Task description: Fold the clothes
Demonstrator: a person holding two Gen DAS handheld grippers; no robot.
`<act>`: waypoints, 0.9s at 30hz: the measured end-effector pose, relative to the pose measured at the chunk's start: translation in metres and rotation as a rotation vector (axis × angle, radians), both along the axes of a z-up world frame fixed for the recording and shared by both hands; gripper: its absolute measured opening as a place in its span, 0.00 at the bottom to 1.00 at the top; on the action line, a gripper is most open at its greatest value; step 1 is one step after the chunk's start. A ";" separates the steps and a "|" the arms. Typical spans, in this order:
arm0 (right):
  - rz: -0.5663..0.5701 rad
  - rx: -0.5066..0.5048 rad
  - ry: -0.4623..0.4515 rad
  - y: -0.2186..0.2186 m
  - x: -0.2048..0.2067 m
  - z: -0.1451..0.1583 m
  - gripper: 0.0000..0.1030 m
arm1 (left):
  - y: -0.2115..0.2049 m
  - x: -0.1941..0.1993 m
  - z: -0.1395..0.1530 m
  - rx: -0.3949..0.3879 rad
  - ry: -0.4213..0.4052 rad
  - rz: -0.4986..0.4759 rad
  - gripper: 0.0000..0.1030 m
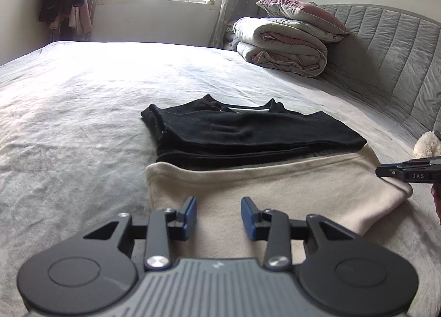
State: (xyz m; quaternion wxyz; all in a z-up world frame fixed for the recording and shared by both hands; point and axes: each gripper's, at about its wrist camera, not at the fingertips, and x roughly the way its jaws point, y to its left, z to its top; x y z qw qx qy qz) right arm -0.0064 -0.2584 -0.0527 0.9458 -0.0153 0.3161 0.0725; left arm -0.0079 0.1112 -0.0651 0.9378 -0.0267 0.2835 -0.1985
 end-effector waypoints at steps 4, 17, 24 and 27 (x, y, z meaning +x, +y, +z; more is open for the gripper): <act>0.113 0.055 -0.036 0.031 -0.019 0.011 0.25 | -0.025 -0.016 0.007 -0.006 -0.046 -0.119 0.36; 0.394 -0.103 -0.074 0.069 -0.059 -0.013 0.28 | -0.026 -0.048 -0.016 0.133 -0.064 -0.326 0.38; 0.350 0.072 0.003 0.013 -0.068 -0.011 0.33 | 0.029 -0.061 -0.003 -0.015 0.023 -0.323 0.56; 0.314 0.190 0.059 -0.005 -0.068 -0.003 0.36 | 0.046 -0.060 0.004 -0.097 0.071 -0.281 0.58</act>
